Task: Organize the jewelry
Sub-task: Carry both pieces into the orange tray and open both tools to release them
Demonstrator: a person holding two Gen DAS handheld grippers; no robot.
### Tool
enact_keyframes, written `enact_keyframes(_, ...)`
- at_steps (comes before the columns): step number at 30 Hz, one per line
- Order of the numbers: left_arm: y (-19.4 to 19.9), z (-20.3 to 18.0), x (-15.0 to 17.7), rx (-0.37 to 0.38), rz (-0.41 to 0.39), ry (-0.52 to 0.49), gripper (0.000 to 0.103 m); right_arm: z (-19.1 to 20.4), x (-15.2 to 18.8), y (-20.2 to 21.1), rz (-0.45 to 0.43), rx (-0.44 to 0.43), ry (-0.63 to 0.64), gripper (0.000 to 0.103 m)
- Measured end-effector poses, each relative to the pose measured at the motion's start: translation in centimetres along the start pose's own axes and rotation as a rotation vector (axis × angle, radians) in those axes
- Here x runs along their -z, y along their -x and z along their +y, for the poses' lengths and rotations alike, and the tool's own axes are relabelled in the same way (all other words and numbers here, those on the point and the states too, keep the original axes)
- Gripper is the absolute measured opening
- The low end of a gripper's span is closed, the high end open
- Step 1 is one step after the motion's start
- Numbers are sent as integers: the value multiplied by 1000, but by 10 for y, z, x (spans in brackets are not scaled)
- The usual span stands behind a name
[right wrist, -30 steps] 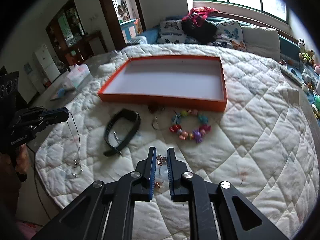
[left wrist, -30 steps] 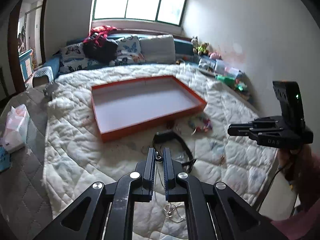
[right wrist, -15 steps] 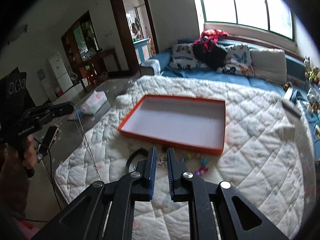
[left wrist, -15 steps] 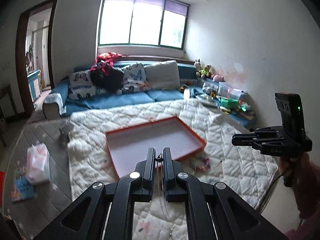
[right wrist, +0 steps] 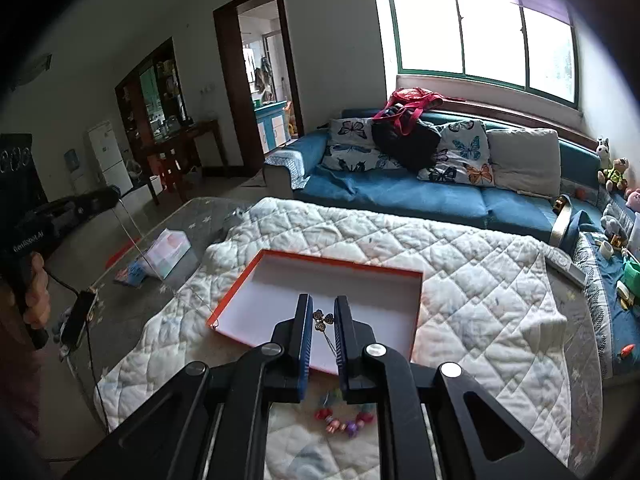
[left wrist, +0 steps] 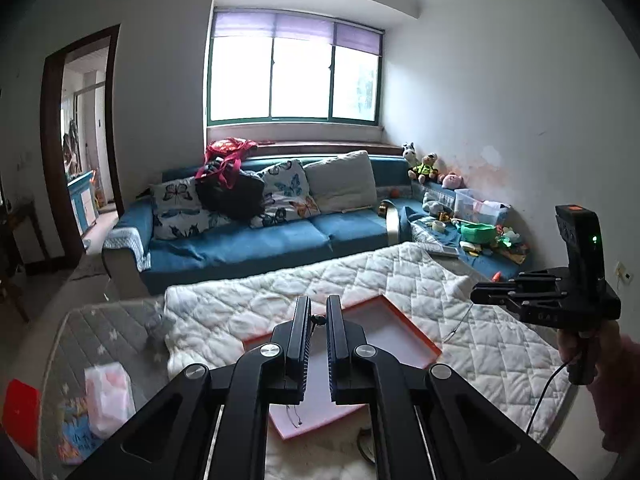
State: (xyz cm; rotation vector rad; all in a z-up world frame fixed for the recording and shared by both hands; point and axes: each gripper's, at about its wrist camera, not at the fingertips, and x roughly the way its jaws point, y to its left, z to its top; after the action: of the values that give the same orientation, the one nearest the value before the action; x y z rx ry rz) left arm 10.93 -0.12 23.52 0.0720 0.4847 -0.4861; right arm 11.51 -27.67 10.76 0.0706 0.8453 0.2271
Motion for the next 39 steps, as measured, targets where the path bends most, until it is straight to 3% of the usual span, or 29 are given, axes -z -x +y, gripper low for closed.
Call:
enact_keyframes(5,-25,11,-16,-14,23,-1,7,-12,-10,-17,3,32,-6,13)
enact_keyframes(10,-56,21,-7,-6,74,21,7,-22,-4,-38,47,35,-23,13)
enact_keyframes(18,-106,21,39,-7,189,41,7,-34,16,-68,128,35,-62,13)
enact_keyframes(31,-190,27,125,10,438,107,7,-39,58,-119,295,72,-65,13)
enact_keyframes(39,-228,36,161,-6,543,132,7,-44,69,-133,340,67,-87,13)
